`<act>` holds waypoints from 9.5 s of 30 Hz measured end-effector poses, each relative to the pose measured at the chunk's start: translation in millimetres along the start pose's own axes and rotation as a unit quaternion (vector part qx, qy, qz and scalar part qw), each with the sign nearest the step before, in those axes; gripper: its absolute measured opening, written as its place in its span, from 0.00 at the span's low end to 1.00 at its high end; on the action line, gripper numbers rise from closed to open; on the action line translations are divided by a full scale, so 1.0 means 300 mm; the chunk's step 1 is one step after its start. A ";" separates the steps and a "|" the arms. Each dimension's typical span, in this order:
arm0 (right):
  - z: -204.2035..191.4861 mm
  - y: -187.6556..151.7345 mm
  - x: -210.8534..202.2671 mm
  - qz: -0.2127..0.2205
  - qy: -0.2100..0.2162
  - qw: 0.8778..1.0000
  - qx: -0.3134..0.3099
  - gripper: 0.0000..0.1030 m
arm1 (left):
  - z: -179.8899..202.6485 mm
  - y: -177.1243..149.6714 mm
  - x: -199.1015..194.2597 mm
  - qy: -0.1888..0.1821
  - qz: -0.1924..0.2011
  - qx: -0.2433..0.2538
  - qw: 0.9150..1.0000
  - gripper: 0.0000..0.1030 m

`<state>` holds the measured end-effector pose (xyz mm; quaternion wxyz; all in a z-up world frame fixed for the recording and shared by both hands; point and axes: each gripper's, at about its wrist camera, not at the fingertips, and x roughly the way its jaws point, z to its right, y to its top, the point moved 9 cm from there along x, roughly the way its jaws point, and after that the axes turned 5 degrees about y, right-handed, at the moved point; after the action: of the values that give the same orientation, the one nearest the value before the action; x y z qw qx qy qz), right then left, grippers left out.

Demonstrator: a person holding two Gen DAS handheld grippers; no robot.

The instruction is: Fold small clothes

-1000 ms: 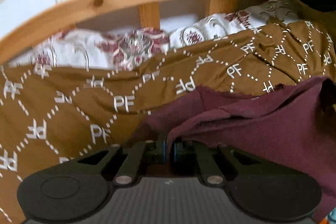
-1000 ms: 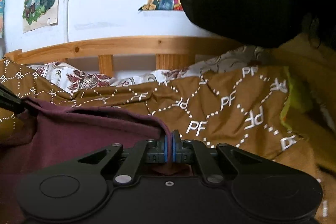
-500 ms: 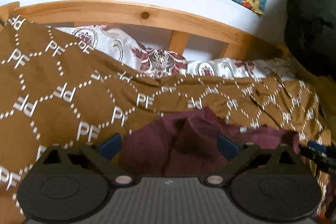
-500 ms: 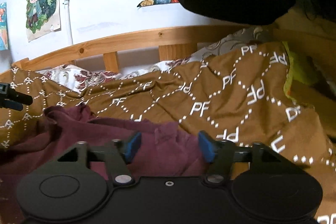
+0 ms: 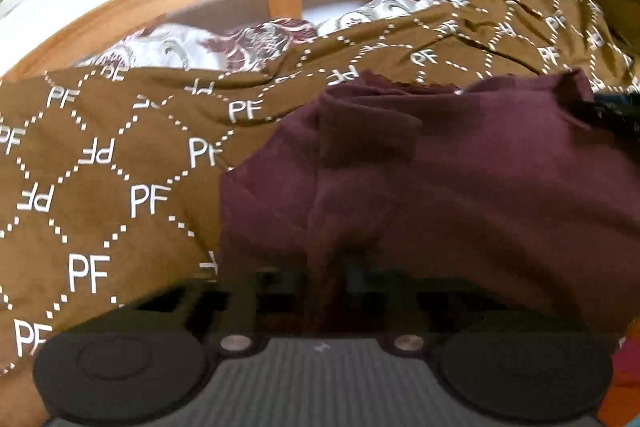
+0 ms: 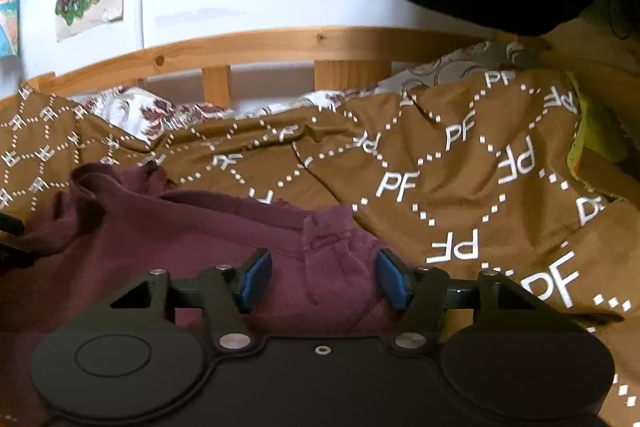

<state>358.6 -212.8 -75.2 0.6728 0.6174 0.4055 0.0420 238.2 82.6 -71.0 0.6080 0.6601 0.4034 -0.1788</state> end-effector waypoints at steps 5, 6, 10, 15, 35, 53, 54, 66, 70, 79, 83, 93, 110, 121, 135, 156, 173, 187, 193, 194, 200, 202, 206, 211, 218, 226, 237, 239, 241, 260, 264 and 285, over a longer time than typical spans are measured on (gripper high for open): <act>0.042 0.013 -0.029 0.026 -0.005 0.999 0.029 0.11 | -0.088 0.028 -0.029 -0.006 0.041 -0.110 0.993 0.05; 0.054 0.025 -0.044 0.036 -0.005 0.999 0.039 0.10 | -0.103 0.029 -0.029 -0.008 0.042 -0.131 0.990 0.05; 0.100 0.062 -0.095 0.059 -0.006 0.996 0.069 0.09 | -0.144 0.019 0.009 -0.016 0.018 -0.191 0.981 0.06; 0.136 0.030 -0.079 0.027 -0.005 0.995 0.094 0.09 | -0.191 -0.005 0.042 -0.003 -0.017 -0.253 0.967 0.08; 0.157 -0.020 -0.067 0.011 -0.003 0.990 0.139 0.16 | 0.023 0.082 -0.052 0.029 0.069 -0.049 0.996 0.88; 0.172 -0.013 -0.112 0.046 -0.068 0.994 0.067 0.67 | -0.235 0.084 0.147 0.172 0.001 -0.201 0.964 0.83; 0.181 -0.014 -0.112 0.044 -0.079 0.994 0.064 0.74 | -0.246 0.071 0.147 0.167 -0.003 -0.213 0.963 0.84; 0.209 -0.038 -0.149 0.035 -0.126 0.989 0.070 0.99 | -0.274 -0.027 0.018 0.048 0.014 -0.344 0.938 0.99; 0.172 -0.074 -0.195 0.025 -0.125 0.989 0.069 0.99 | -0.274 -0.103 -0.028 0.021 0.010 -0.367 0.930 0.99; 0.041 -0.087 -0.295 0.026 -0.108 0.992 0.058 0.99 | -0.216 -0.184 -0.120 0.020 0.009 -0.342 0.940 0.99; -0.023 -0.086 -0.316 0.020 -0.065 0.995 0.078 0.78 | -0.181 -0.224 -0.134 0.000 -0.005 -0.358 0.934 0.99; -0.043 -0.164 -0.236 -0.040 -0.029 0.989 0.140 0.31 | -0.121 -0.283 -0.134 -0.009 -0.023 -0.348 0.937 0.99; -0.011 -0.196 -0.325 -0.039 -0.052 0.985 0.161 0.05 | -0.146 -0.324 -0.139 0.014 -0.037 -0.345 0.938 0.99; -0.028 -0.193 -0.319 -0.036 -0.049 0.987 0.152 0.18 | -0.142 -0.325 -0.133 0.017 -0.039 -0.337 0.940 0.99; -0.032 -0.181 -0.323 -0.025 -0.068 0.989 0.128 0.61 | -0.145 -0.327 -0.129 0.015 -0.040 -0.337 0.941 0.99; -0.198 -0.124 -0.330 0.036 -0.070 0.997 0.009 0.99 | -0.142 -0.315 -0.128 0.018 -0.031 -0.316 0.948 0.99; -0.359 -0.105 -0.216 0.009 -0.071 0.997 0.038 0.99 | -0.143 -0.196 -0.010 -0.056 0.004 -0.208 0.976 0.99; -0.455 -0.254 -0.089 -0.060 -0.013 0.998 0.025 1.00 | -0.130 -0.227 0.013 -0.023 -0.001 -0.194 0.981 0.99; -0.442 -0.257 -0.097 -0.051 0.000 0.998 0.042 1.00 | -0.119 -0.236 0.008 -0.009 0.006 -0.186 0.982 0.99; -0.444 -0.258 -0.097 -0.051 -0.001 0.998 0.040 1.00 | -0.120 -0.236 0.009 -0.010 0.005 -0.187 0.982 0.99; -0.445 -0.257 -0.097 -0.050 -0.002 0.998 0.040 1.00 | -0.123 -0.237 0.011 -0.013 0.002 -0.190 0.982 0.99; -0.445 -0.257 -0.097 -0.050 -0.002 0.998 0.040 1.00 | -0.123 -0.238 0.010 -0.014 0.001 -0.190 0.982 0.99; -0.444 -0.258 -0.097 -0.050 -0.002 0.998 0.040 1.00 | -0.125 -0.236 0.013 -0.016 -0.002 -0.190 0.982 0.99; -0.444 -0.258 -0.097 -0.050 -0.002 0.998 0.040 1.00 | -0.125 -0.236 0.014 -0.017 -0.003 -0.189 0.982 0.99; -0.444 -0.258 -0.096 -0.050 -0.002 0.998 0.040 1.00 | -0.125 -0.236 0.015 -0.017 -0.003 -0.190 0.982 0.99; -0.444 -0.258 -0.097 -0.050 -0.002 0.998 0.040 1.00 | -0.124 -0.232 0.016 -0.014 -0.007 -0.189 0.982 1.00; -0.443 -0.258 -0.096 -0.050 -0.002 0.998 0.040 1.00 | -0.130 -0.219 0.020 -0.030 -0.013 -0.198 0.980 0.96; -0.444 -0.258 -0.096 -0.050 -0.002 0.998 0.040 1.00 | -0.140 -0.220 0.012 -0.037 -0.015 -0.214 0.976 0.88; -0.444 -0.258 -0.096 -0.050 -0.002 0.998 0.040 1.00 | -0.154 -0.218 0.002 -0.040 -0.014 -0.230 0.972 0.80; -0.423 -0.231 -0.125 -0.041 0.020 0.997 0.061 1.00 | -0.034 -0.038 -0.155 -0.081 0.016 -0.209 0.974 0.13; -0.398 -0.186 -0.175 -0.001 -0.017 0.999 0.050 0.99 | 0.040 0.037 -0.213 -0.112 0.039 -0.191 0.974 0.13; 0.061 -0.143 -0.250 0.037 -0.192 0.973 0.124 0.99 | 0.490 0.031 -0.191 -0.162 0.019 -0.033 0.986 0.18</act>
<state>300.4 -279.2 -76.9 0.6542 0.7072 0.2475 -0.1031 247.6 -74.0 -52.3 0.6903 0.6091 0.2925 -0.2587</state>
